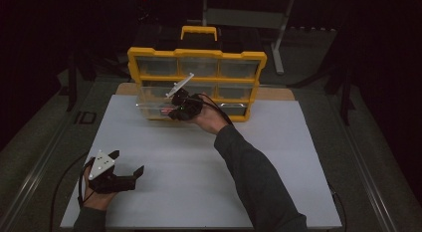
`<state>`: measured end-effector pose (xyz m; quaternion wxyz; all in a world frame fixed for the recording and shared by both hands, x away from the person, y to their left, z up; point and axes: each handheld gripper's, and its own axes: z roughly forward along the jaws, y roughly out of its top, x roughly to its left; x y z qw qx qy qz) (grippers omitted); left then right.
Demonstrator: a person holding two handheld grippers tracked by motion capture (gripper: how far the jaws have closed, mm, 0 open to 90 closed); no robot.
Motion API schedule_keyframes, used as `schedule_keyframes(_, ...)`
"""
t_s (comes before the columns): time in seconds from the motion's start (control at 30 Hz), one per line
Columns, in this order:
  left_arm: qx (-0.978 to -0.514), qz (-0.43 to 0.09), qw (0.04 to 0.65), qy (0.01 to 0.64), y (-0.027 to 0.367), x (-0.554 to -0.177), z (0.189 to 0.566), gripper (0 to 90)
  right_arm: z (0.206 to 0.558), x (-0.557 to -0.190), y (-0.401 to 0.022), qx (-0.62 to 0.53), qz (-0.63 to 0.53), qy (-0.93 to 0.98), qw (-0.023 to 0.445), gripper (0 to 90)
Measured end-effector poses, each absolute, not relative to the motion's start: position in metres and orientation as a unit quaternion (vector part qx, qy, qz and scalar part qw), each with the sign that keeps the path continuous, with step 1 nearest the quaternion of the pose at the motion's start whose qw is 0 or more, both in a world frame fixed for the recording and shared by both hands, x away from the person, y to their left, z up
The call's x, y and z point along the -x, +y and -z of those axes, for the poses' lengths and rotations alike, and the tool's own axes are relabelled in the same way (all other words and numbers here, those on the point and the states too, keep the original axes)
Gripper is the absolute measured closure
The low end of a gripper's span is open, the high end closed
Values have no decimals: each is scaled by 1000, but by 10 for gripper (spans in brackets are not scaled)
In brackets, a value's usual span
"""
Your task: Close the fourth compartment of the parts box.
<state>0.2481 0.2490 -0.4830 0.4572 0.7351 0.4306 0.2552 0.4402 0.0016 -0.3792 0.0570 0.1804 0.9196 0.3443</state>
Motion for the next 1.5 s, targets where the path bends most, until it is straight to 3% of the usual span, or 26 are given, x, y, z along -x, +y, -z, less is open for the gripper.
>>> schedule_keyframes(0.47, -735, -256, 457, 431, 249, -248, 483, 0, 378, -444, 5, -185, -355, 915, 45, 892)
schedule_keyframes(1.5, -734, -257, 457, 432, 250, -248, 483, 0, 377, -452, 6, -203, -362, 907, 71, 893)
